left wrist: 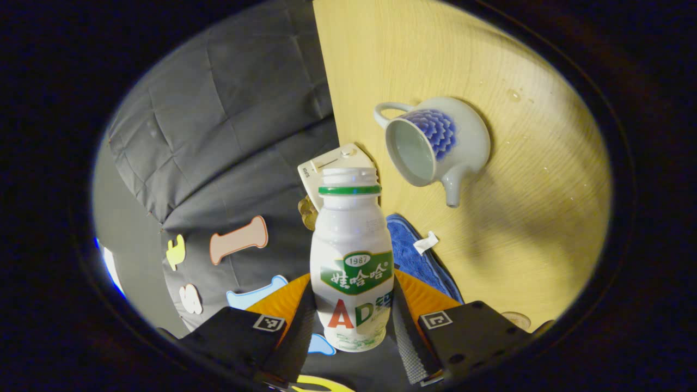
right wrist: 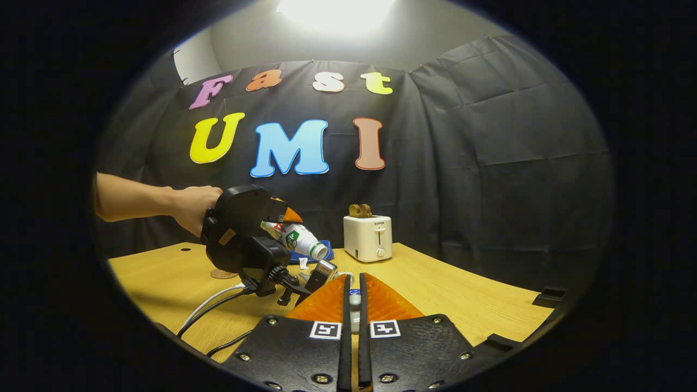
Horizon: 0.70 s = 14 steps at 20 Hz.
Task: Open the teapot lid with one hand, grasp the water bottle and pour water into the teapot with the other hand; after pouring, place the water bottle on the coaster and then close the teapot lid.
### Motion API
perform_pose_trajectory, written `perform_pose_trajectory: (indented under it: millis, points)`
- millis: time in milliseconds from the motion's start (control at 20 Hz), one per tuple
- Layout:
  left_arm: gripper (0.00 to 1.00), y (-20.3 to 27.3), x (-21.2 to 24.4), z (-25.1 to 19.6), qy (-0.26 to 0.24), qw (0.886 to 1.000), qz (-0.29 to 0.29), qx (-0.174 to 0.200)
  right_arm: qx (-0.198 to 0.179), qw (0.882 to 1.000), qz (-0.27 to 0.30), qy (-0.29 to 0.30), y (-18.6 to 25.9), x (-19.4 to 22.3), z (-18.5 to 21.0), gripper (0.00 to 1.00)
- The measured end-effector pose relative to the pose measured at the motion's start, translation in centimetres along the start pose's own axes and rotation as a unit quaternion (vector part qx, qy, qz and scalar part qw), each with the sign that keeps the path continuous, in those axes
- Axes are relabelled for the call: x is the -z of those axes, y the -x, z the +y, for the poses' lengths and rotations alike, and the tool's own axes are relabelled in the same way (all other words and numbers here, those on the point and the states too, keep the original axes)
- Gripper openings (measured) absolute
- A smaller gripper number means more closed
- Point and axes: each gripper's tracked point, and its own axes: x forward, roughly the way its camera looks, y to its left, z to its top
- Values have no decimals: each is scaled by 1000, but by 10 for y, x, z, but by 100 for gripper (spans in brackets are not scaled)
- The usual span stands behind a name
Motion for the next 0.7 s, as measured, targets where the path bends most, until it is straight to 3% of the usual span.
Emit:
perform_pose_trajectory:
  millis: [450,600,700]
  points:
    - [81,-4,4,-16,43,999,-2,10,-5,1000,-3,10,-1,-3,7,5]
    - [81,2,10,-15,105,994,-2,2,-10,1000,-12,11,-1,-11,9,5]
    - [81,9,17,-18,185,983,-3,-15,-14,1000,-21,12,-4,-18,7,5]
